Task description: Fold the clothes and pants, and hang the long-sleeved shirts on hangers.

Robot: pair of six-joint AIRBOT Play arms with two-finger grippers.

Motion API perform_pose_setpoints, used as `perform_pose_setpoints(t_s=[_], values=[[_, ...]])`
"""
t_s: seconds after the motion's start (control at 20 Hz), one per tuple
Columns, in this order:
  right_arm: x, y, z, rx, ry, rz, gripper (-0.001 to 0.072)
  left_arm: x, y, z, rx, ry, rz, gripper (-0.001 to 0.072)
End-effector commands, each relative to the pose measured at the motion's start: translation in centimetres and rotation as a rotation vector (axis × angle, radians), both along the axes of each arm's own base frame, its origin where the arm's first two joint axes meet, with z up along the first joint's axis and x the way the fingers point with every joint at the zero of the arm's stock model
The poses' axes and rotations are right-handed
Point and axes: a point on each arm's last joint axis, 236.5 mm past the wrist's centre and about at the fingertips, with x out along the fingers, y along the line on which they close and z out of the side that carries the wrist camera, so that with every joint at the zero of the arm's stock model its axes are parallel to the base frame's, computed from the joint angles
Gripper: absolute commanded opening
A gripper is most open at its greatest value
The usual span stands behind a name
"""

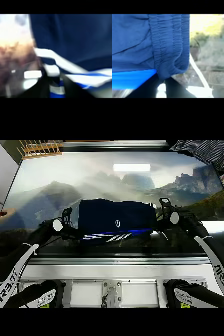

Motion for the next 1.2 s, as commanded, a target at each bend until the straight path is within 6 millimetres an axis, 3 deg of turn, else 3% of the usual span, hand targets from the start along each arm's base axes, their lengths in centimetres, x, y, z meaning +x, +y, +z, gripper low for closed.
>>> perform_pose_setpoints(t_s=[0.0, 0.1, 0.25, 0.35, 0.45, 0.5, 0.75, 0.9, 1.15], values=[[0.5, 1.5, 1.7, 0.071, -0.035, -0.013, 0.0573, 0.1, -0.7, 1.3, -0.029, 0.017, 0.002, 0.0527], [0.3, 1.3, 4.8, 0.063, -0.054, 0.056, 0.0617, 1.4, -0.8, 4.5, -0.046, -0.028, -0.004, 0.057], [-0.2, -1.8, 8.1, 0.085, -0.031, 0.054, 0.0617, 2.3, -0.6, 9.4, -0.069, -0.118, -0.008, 0.0556], [0.3, -3.4, 8.2, 0.177, -0.037, -0.004, 0.0617, 2.8, -0.7, 11.9, -0.083, -0.201, -0.005, 0.0332], [1.7, -4.7, 7.0, 0.31, -0.042, -0.066, 0.0645, 3.1, -0.6, 13.5, -0.09, -0.258, -0.002, 0.0003], [2.3, -5.0, 6.2, 0.37, -0.041, -0.089, 0.0712, 3.1, -0.6, 14.0, -0.093, -0.275, 0.0, 0.0007], [6.0, -5.3, 0.2, 0.524, 0.039, -0.107, 0.0712, 3.1, -0.9, 14.5, -0.109, -0.288, 0.004, 0.0007], [7.5, -3.6, -2.0, 0.567, 0.079, -0.068, 0.0711, 3.3, -1.1, 14.7, -0.121, -0.294, 0.01, 0.0006], [8.5, 1.5, -2.9, 0.625, 0.105, -0.003, 0.0704, 3.3, -1.1, 14.7, -0.121, -0.296, 0.01, 0.0007]])
